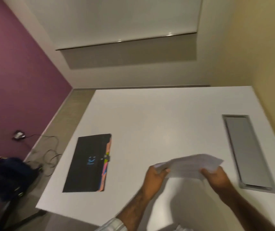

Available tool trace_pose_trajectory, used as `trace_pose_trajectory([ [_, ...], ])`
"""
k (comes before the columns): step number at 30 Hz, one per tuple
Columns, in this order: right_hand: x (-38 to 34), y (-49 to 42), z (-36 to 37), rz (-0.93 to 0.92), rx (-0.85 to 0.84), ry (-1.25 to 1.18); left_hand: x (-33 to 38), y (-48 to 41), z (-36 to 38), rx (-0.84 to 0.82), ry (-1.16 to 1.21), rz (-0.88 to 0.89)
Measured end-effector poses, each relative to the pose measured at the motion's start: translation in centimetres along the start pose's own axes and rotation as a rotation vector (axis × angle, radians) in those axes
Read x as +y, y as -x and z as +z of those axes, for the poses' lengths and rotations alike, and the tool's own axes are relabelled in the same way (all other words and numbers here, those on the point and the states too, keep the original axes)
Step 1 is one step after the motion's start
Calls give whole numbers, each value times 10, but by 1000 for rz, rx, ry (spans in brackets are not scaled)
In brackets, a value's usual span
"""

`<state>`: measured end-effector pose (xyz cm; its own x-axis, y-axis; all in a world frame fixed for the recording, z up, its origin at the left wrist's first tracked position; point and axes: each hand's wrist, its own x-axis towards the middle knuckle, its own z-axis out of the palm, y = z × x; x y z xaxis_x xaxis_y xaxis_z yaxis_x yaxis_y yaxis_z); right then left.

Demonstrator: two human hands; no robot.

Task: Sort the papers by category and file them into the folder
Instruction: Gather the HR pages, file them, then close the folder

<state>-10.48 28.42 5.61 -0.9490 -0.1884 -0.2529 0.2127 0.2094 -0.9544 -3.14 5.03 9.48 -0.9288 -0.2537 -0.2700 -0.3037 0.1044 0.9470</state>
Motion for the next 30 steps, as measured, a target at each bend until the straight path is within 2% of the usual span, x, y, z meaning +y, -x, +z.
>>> trace_pose_trajectory([
  [3,0,-3,6,32,28,28,-2,3,-5,14,35,-8],
  [7,-4,3,19,110,-33,112,-16,7,-13,39,65,-79],
  [11,1,7,35,163,16,242,-32,6,-15,45,-25,-148],
  [16,-13,10,53,115,11,254,-39,-5,-38,112,-30,-126],
  [21,-40,10,91,93,-103,73,-28,-9,-95,194,27,-166],
  [26,-67,-1,157,100,-127,46,-14,-18,-168,251,140,-179],
  [28,-76,-1,188,100,-128,48,-7,-21,-200,197,211,-196],
  [30,-86,0,219,106,-145,53,0,-23,-235,69,206,-195],
])
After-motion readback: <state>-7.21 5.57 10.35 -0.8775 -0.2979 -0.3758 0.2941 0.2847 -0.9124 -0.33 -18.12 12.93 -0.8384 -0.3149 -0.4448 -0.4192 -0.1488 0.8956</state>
